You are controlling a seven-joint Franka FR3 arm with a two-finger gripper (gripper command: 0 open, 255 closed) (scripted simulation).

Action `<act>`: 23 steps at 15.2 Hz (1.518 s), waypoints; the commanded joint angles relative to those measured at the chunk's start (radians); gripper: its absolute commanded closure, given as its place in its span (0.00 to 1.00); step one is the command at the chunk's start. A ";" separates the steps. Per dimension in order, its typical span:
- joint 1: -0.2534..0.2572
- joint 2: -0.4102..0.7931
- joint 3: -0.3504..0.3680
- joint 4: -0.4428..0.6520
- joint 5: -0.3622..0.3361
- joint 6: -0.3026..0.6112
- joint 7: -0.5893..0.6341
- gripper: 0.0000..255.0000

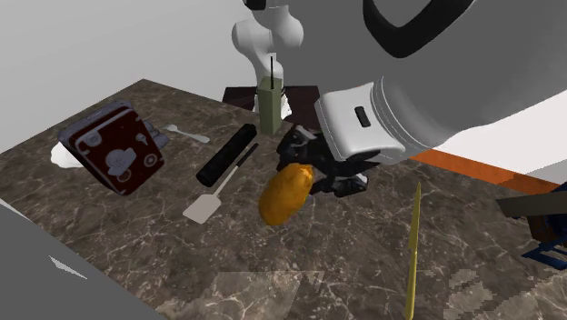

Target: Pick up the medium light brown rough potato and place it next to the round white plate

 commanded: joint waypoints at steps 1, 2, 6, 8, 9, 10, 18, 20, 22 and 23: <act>-0.043 -0.094 0.005 -0.151 0.011 0.061 0.002 1.00; -0.065 -0.139 0.006 -0.222 0.016 0.091 -0.001 1.00; -0.137 -0.296 -0.002 -0.458 0.030 0.193 -0.027 1.00; -0.168 -0.364 -0.011 -0.557 0.034 0.237 -0.047 1.00; -0.182 -0.397 -0.016 -0.602 0.035 0.258 -0.058 1.00; -0.196 -0.429 -0.022 -0.646 0.036 0.278 -0.070 1.00; -0.292 -0.652 -0.092 -0.939 0.020 0.419 -0.182 1.00; -0.313 -0.700 -0.114 -0.998 0.011 0.450 -0.214 1.00; -0.334 -0.745 -0.139 -1.053 -0.002 0.480 -0.246 1.00; -0.345 -0.766 -0.152 -1.079 -0.009 0.495 -0.262 1.00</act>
